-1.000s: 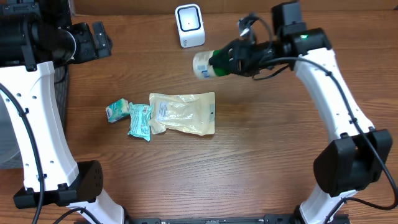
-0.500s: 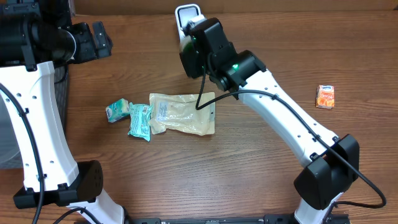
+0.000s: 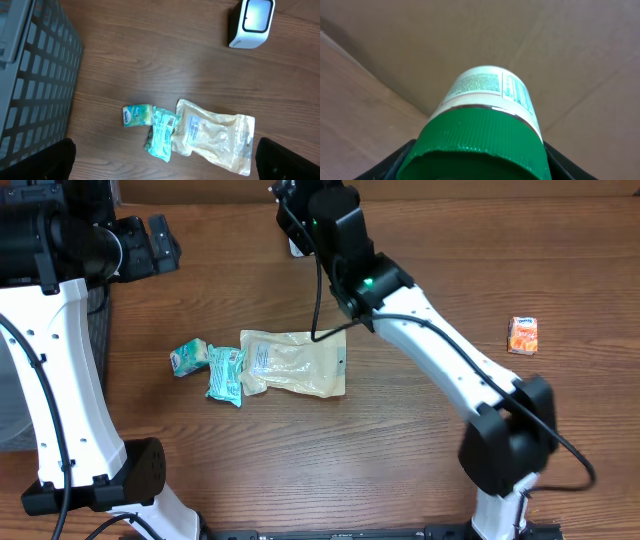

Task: Scan the item barcode
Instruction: 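Carry the jar to the white scanner and hold it there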

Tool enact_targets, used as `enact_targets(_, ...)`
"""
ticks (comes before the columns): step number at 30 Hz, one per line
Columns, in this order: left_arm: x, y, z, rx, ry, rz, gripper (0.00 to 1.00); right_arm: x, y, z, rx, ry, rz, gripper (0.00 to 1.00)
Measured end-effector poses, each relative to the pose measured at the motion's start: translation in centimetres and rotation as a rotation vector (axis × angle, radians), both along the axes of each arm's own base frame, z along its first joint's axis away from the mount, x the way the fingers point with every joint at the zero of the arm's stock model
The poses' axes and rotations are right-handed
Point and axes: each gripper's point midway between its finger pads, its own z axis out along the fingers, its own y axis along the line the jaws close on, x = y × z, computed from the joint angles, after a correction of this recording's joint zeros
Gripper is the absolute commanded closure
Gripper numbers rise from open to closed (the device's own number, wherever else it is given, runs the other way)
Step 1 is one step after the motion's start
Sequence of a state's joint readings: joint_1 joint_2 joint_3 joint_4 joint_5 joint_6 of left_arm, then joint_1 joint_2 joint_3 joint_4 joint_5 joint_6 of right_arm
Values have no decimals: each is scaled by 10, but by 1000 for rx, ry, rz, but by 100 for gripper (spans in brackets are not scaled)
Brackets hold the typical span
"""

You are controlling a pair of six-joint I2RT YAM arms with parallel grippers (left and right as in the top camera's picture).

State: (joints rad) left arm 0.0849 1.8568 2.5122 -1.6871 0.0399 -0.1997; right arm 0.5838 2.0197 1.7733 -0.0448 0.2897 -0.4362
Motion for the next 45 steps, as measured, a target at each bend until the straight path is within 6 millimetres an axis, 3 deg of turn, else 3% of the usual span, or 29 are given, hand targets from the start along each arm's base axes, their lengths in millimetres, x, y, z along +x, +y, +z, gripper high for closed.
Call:
enact_targets(5,0,0,0,0,0,0,0,35,0,-42,-37,-53,-18,50)
enact_targets(12,0,0,0,0,0,0,0,65,-9,-74,-22,-127,-41,50)
enact_targets(16,0,0,0,0,1,0,0,72,-8,-90,-21,-140,-34,49)
enact_targets(25,0,0,0,0,1,0,0,75,2,-147,-114,-98,25,48)
enact_targets(28,0,0,0,0,0,0,0,75,4,-153,-131,-96,34,48)
enact_targets(39,0,0,0,0,0,0,0,76,5,-146,-166,-136,45,41)
enact_targets(45,0,0,0,0,0,0,1,70,1,-171,-220,-20,55,44)
